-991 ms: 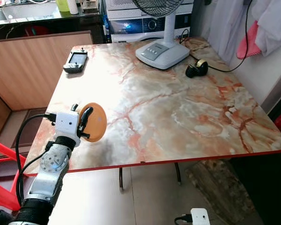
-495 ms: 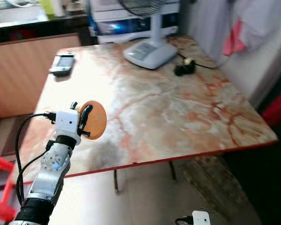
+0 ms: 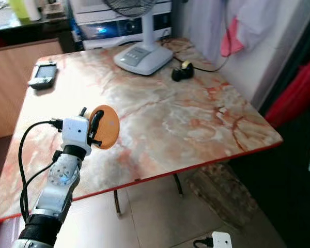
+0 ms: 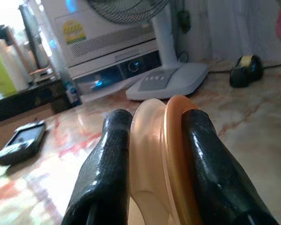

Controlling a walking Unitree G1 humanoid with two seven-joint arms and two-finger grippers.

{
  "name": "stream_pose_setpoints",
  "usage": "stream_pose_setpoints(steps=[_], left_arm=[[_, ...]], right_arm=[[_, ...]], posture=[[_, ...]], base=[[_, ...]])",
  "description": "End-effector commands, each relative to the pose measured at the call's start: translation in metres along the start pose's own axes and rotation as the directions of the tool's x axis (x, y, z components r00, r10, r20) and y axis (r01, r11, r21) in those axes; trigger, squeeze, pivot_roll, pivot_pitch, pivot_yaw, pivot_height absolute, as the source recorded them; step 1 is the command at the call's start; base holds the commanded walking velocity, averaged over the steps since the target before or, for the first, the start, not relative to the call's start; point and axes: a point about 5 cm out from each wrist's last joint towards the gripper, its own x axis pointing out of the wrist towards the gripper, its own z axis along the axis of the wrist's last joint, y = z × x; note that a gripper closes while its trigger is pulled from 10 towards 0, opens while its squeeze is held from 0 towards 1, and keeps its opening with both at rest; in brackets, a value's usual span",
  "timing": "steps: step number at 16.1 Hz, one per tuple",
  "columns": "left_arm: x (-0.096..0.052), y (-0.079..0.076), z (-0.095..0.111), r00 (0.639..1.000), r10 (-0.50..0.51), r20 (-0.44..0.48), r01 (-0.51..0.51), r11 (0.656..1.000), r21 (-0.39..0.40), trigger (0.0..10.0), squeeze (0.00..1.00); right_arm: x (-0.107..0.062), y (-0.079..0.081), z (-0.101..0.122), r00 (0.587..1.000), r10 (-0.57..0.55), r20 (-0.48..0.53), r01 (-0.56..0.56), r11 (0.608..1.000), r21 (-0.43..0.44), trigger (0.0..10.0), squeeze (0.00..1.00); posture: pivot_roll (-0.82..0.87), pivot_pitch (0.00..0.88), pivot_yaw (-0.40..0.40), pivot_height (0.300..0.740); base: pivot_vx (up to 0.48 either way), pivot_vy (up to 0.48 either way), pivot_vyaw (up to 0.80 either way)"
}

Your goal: Restocking fridge

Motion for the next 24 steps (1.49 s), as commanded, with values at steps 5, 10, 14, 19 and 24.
stream_pose_setpoints(steps=[5,10,14,19,24], left_arm=[[0.0041,0.0008,0.0094,0.999,0.01,0.049,-0.011,1.0,0.002,10.0,0.0],[0.0039,0.0004,0.0093,0.999,0.019,0.046,-0.018,1.0,-0.021,10.0,0.0],[0.0048,0.0002,0.0103,0.998,0.016,0.053,-0.015,1.0,-0.019,10.0,0.0],[0.0054,-0.0022,0.0102,0.998,0.007,0.055,-0.006,1.0,-0.023,10.0,0.0],[0.0057,-0.0038,0.008,0.999,-0.002,0.044,0.004,1.0,-0.028,10.0,0.0]], right_arm=[[-0.0004,-0.0014,-0.0017,1.0,0.005,-0.013,-0.005,1.0,-0.004,10.0,0.0],[-0.0004,-0.0019,-0.0016,1.0,0.006,-0.014,-0.006,1.0,-0.008,10.0,0.0],[-0.0002,-0.0021,-0.0003,1.0,0.009,-0.013,-0.01,1.0,-0.011,10.0,0.0],[-0.0002,-0.002,-0.0001,1.0,0.011,-0.013,-0.011,1.0,-0.01,10.0,0.0],[-0.0002,-0.0019,-0.0001,1.0,0.013,-0.014,-0.013,1.0,-0.011,10.0,0.0]], posture=[[0.07,0.008,0.013,0.74],[0.07,0.012,0.01,0.74],[0.08,0.014,0.009,0.74],[0.07,0.011,0.01,0.74],[0.07,0.013,0.011,0.74]], base=[[0.0,-0.061,-0.8],[0.0,0.0,-0.8],[0.0,0.086,-0.8],[0.0,0.0,-0.8],[0.0,0.0,-0.8]])
